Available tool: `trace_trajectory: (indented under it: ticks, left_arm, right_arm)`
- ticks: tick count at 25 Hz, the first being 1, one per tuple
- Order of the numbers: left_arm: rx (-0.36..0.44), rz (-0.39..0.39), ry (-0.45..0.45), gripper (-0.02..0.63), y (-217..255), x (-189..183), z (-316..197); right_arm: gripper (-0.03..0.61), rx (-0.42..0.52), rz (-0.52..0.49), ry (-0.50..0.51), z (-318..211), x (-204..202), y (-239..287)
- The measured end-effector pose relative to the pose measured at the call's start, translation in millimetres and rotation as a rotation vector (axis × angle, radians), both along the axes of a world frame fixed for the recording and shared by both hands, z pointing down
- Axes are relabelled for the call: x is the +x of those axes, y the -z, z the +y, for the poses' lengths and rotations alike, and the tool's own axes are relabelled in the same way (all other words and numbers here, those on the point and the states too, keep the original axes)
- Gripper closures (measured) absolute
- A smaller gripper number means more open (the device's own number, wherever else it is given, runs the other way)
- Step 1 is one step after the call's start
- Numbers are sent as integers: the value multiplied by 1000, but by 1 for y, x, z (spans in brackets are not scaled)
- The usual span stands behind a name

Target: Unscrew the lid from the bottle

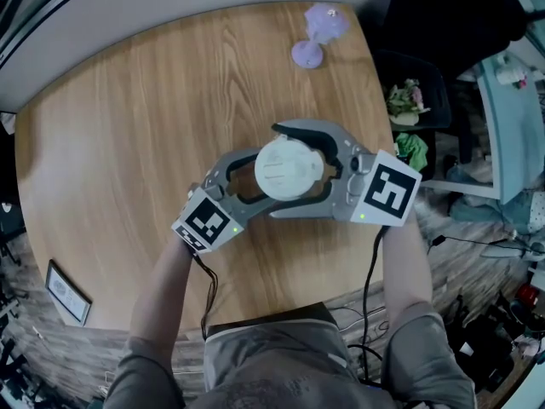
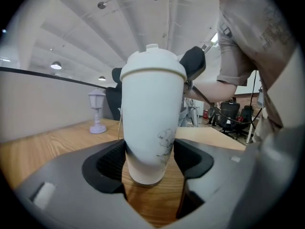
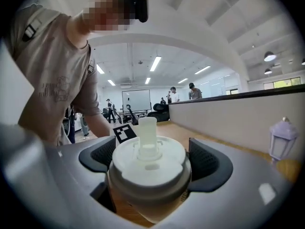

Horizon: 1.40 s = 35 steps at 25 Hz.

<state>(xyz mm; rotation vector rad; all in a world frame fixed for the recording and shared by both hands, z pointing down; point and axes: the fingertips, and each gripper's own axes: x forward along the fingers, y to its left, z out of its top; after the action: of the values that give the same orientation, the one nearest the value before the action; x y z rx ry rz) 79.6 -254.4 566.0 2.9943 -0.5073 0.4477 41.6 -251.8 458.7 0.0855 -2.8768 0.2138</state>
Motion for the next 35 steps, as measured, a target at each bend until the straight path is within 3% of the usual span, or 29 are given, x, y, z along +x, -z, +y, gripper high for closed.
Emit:
trace_trajectory:
  ticks: [3,8,11,16,21,24,31,35]
  left_arm:
    - [-4,3,44,296,0,2,-2]
    - [-4,18,187,296,-2,3,-2]
    - [-1,17,246,296,-2,3,-1]
    - [10,12,325,298,0,4,-2]
    - [14,11,333,299,-1,3,-3]
    - [15,0,310,304,-2,3,-3]
    - [13,-16,193,316,-3,1,0]
    - [-1,-19,99,325,-4,-2,1]
  right_arm:
    - [84,-65,-44,-133,-9,4,5]
    - [71,-48,-91,-584,-15,21,8]
    - [49,-31,-76,-793,-28,20,4]
    - [48,64,-24,-921,-43,12,2]
    - [51,85,17,-901,-42,11,-3]
    - [61,87,33,-825,-39,10,-8]
    - [63,61,22,-487,-26,0,-8]
    - [63,46,21,-215,-13,-4,-9]
